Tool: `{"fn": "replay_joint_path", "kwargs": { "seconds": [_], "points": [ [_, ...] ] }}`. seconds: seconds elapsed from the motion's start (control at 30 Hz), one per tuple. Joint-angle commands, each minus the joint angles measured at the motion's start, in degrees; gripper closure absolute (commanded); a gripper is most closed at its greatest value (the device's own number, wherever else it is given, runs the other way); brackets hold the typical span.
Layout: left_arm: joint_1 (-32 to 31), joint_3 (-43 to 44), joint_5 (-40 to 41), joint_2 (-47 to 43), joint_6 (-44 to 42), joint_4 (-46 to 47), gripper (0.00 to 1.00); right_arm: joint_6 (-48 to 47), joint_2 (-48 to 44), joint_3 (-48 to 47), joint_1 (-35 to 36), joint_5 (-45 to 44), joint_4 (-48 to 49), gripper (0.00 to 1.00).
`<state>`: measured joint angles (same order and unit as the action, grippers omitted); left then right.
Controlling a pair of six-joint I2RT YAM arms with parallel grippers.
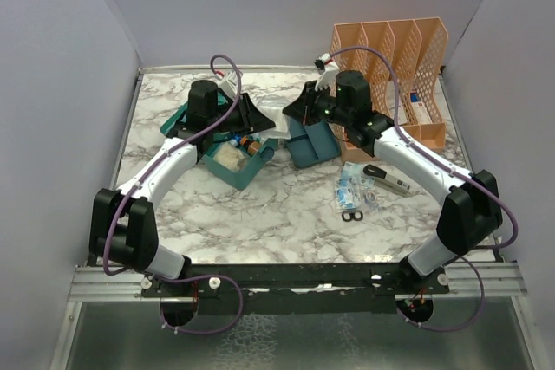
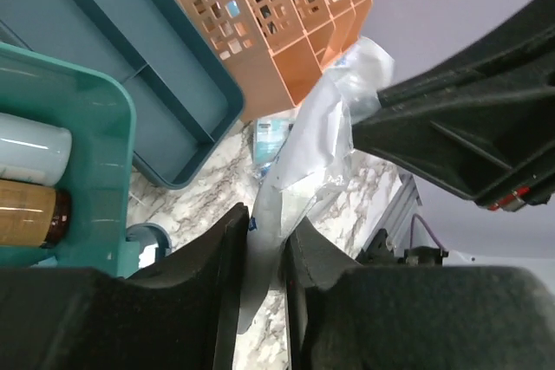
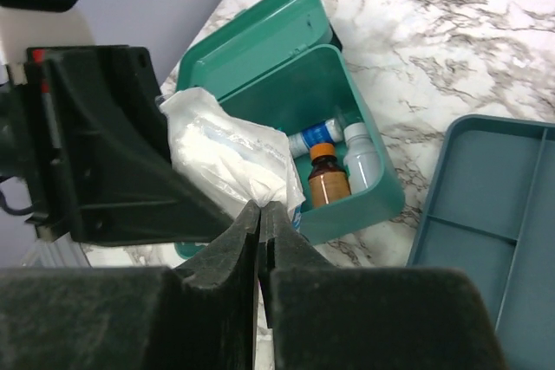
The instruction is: Organize the medicine kit
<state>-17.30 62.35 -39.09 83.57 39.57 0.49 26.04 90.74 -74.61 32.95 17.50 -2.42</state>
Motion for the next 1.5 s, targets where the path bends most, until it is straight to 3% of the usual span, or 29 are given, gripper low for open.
{"fn": "replay_joint_path", "kwargs": {
  "seconds": [0.0,0.17,0.27,0.5,0.77,0.9,1.3,1.47],
  "points": [
    [1.2,0.6,3.7,-0.7,2.2,1.8,0.81,-1.0,0.2,-1.4,0.4,6.0,3.4,0.92],
    [4.7,-1.1,-0.2,-4.0,2.2,5.1,0.88,4.5,-3.2,1.5,-2.4,10.2,8.4,0.46],
    [7.7,-2.2,-5.0,-5.6,6.3,10.2,0.88,8.9,-4.5,3.1,-3.3,13.5,12.7,0.33],
    [8.1,-1.6,-11.1,-6.8,16.6,20.5,0.88,23.5,-1.1,5.1,-3.3,21.8,30.0,0.32],
    [8.2,0.6,-13.9,-7.3,21.9,25.0,0.88,30.2,2.3,4.3,-3.3,24.4,39.1,0.35],
    [8.2,0.6,-14.2,-7.4,23.6,27.2,0.88,34.5,3.0,8.9,-3.3,24.5,49.9,0.36],
    [8.1,0.3,-14.5,-7.8,24.6,28.9,0.88,33.8,2.6,11.8,-3.6,14.2,42.6,0.33],
    [8.1,0.2,-14.7,-7.7,25.3,29.3,0.88,34.7,4.5,9.6,-3.9,18.8,45.3,0.33]
  ]
}}
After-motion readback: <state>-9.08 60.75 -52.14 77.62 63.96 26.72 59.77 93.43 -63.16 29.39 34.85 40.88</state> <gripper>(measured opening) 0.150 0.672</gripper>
